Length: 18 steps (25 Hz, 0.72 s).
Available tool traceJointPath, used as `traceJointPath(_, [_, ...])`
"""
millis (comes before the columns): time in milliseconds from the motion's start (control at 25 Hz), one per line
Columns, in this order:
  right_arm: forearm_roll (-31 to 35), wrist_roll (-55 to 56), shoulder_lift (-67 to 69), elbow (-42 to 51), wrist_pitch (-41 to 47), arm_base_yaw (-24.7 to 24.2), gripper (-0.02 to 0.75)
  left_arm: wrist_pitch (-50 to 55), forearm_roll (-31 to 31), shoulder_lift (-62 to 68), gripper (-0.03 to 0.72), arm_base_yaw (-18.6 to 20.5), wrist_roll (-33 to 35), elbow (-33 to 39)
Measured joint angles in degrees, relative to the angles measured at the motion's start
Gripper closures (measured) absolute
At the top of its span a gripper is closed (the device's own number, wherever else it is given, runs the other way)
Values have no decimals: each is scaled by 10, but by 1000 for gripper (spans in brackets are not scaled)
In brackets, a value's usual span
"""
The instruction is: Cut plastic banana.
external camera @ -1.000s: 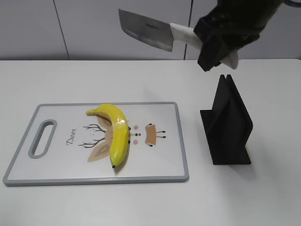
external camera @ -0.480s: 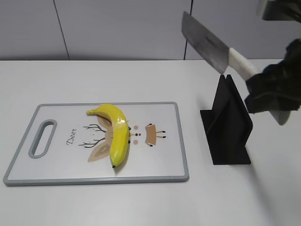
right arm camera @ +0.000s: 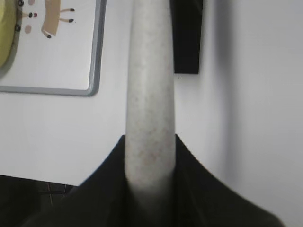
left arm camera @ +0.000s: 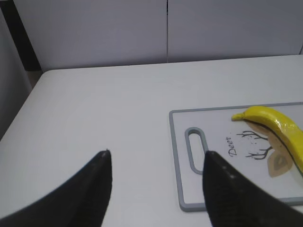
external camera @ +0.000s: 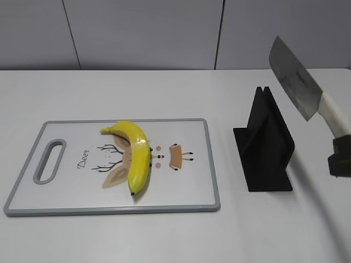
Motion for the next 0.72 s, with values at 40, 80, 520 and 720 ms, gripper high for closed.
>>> traceJointPath(40, [4, 2, 0, 10, -2, 0, 577, -19, -1, 0, 106, 0, 0, 8])
traceJointPath(80, [7, 3, 0, 17, -7, 0, 577, -33, -3, 0, 106, 0, 0, 15])
traceJointPath(520, [-10, 7, 27, 37, -80, 0, 577, 55, -8, 0, 106, 0, 0, -10])
traceJointPath(720, [-12, 9, 75, 37, -82, 0, 577, 63, -9, 0, 106, 0, 0, 20])
